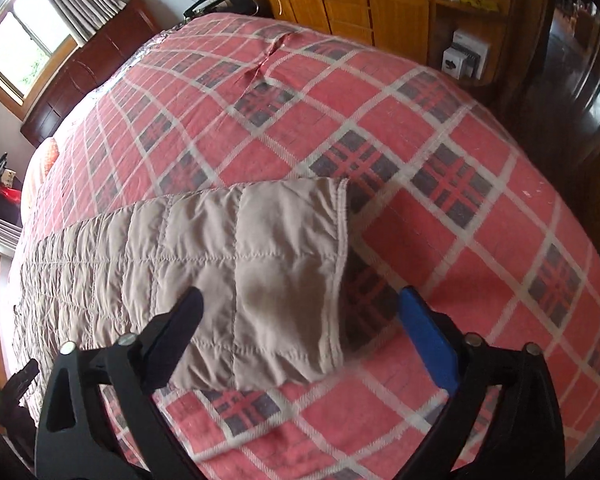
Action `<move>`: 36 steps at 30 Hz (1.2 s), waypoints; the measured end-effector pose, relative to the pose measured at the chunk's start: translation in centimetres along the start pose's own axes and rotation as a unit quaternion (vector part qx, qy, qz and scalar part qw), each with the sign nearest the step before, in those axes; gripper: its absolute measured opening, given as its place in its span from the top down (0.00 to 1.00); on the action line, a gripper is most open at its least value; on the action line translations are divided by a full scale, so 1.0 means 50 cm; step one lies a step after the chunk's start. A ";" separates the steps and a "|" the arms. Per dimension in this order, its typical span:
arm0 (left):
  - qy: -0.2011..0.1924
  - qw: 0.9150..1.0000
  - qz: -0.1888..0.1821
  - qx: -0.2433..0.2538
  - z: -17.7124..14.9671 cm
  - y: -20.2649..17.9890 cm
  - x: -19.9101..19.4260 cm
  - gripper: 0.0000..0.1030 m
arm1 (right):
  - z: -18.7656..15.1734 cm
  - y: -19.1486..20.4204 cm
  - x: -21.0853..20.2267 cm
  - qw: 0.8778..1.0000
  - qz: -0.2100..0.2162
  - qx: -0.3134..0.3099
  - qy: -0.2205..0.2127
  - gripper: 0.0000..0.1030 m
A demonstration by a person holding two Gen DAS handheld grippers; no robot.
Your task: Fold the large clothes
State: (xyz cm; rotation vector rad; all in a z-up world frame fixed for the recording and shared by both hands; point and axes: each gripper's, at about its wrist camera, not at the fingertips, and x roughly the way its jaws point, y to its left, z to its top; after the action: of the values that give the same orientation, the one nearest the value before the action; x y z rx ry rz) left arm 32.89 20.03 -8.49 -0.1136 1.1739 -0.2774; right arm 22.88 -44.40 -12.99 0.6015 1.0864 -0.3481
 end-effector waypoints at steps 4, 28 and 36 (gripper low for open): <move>-0.004 1.000 -0.013 -0.012 0.000 0.025 0.003 0.61 | 0.003 0.026 0.019 1.000 -0.010 -0.007 0.007 0.36; -0.010 0.999 -0.033 -0.019 -0.003 0.069 0.003 0.82 | -0.090 0.555 -0.088 0.970 0.103 -0.218 -0.016 0.94; -0.008 0.999 -0.037 -0.022 -0.001 0.082 0.007 0.90 | -0.136 0.685 0.061 0.961 0.086 -0.257 0.055 0.92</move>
State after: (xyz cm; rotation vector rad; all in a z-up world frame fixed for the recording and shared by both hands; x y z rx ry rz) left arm 33.62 23.84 -9.78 -0.1976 1.1609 -0.3146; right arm 37.94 -13.08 -8.26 0.2468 1.1637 0.1239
